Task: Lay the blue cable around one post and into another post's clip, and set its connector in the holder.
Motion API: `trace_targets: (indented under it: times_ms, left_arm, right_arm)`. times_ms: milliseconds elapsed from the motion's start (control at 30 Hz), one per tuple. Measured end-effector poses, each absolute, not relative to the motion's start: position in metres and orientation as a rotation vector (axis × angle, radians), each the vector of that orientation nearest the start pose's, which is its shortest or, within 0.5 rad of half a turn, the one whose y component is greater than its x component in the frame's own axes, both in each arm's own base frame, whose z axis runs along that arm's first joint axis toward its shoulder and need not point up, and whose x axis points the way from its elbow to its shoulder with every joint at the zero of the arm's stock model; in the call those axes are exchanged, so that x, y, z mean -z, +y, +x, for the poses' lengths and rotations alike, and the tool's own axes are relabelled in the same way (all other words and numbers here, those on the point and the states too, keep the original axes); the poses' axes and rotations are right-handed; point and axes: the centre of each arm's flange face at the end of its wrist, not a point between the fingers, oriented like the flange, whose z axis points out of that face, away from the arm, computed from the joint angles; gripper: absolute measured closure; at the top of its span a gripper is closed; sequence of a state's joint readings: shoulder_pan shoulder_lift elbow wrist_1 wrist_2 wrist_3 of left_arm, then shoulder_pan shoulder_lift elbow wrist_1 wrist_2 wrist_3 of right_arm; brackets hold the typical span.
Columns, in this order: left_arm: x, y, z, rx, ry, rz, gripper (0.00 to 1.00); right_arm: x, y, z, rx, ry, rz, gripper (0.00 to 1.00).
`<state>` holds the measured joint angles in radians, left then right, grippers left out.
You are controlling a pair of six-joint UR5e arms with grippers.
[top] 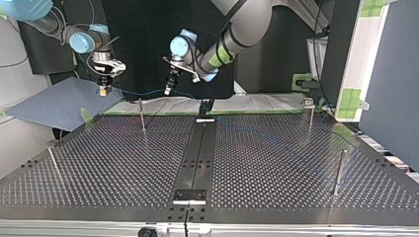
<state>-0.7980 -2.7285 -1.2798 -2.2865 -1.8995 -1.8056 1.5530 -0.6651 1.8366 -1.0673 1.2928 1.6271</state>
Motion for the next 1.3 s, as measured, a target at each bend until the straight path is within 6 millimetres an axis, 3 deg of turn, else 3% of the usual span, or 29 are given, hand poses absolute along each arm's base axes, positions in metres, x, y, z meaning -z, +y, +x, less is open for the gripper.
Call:
trace_targets:
  times_ms: [400,1300]
  left_arm:
    - [0.058,-0.618,0.443,0.589,1.583,0.194,1.0]
    - [0.055,-0.631,0.433,0.638,1.576,0.212,1.0]
  right_arm:
    - [0.041,-0.587,0.137,-1.429,-1.235,1.396,1.0]
    - [0.038,-0.597,0.113,-1.434,-1.284,1.343,1.0]
